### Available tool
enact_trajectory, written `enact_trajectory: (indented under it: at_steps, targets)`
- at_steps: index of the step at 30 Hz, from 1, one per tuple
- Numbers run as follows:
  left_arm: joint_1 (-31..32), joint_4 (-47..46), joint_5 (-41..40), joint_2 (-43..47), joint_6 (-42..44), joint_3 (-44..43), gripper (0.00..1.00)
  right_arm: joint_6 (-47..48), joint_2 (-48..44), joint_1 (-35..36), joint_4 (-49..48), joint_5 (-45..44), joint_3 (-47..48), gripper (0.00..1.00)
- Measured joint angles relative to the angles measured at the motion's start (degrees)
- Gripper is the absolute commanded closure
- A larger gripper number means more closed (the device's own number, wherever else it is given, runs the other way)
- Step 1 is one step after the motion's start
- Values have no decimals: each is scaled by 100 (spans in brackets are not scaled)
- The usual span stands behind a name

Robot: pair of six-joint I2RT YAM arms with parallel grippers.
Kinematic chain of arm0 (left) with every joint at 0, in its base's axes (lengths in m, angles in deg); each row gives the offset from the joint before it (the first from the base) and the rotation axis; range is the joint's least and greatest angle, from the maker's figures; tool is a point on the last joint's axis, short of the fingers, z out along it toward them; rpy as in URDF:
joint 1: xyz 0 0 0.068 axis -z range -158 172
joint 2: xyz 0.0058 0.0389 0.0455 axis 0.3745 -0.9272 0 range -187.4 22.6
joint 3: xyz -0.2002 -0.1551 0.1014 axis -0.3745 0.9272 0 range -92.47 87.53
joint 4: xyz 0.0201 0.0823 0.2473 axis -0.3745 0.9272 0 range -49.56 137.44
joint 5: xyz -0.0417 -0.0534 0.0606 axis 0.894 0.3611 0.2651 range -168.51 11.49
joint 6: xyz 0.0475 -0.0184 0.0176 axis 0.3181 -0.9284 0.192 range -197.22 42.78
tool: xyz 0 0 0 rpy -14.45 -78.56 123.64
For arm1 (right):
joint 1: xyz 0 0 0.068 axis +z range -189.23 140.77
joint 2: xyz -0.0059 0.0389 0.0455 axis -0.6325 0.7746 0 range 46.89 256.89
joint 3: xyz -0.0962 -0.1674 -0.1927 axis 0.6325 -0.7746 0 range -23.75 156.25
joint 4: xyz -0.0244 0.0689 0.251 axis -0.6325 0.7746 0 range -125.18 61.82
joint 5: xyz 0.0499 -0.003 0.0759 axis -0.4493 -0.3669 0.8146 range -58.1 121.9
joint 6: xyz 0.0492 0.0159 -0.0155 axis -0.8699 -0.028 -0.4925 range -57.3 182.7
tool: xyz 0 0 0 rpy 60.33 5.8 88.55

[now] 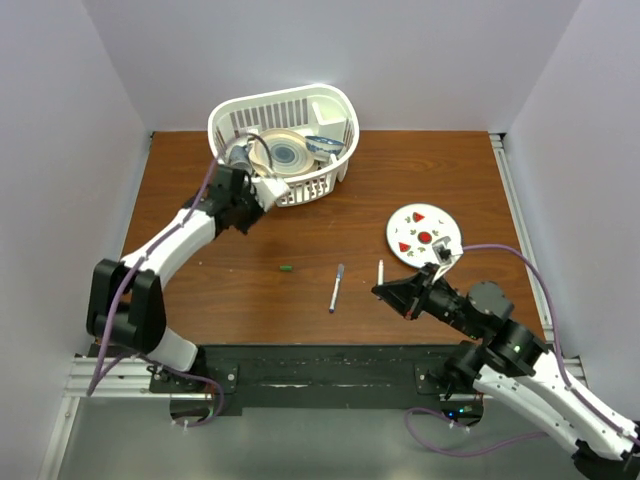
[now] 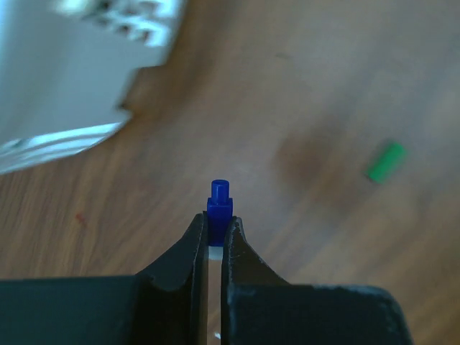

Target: Insert the pens into the pen caps

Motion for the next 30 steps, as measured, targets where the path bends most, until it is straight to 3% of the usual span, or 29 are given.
enact_trajectory:
  at_steps: [4, 8, 15, 17, 22, 30]
  targets:
    - [507, 826, 651, 562, 1659, 485, 100, 76, -352, 0, 354, -291, 0, 100]
    - [833, 1075, 1141, 752, 2446, 940, 100, 227, -437, 0, 734, -592, 4, 100]
    - [2046, 992, 1335, 852, 2736, 1856, 100, 297, -577, 0, 1054, -918, 37, 100]
    - [2249, 962, 1329, 852, 2736, 1943, 96, 293, -612, 0, 1102, -960, 37, 100]
    - [2328, 787, 1239, 866, 2732, 1950, 72, 280, -632, 0, 1252, -984, 68, 100]
    - [2459, 614, 1161, 1049, 2710, 2028, 74, 273, -929, 4, 1471, -1123, 201, 100]
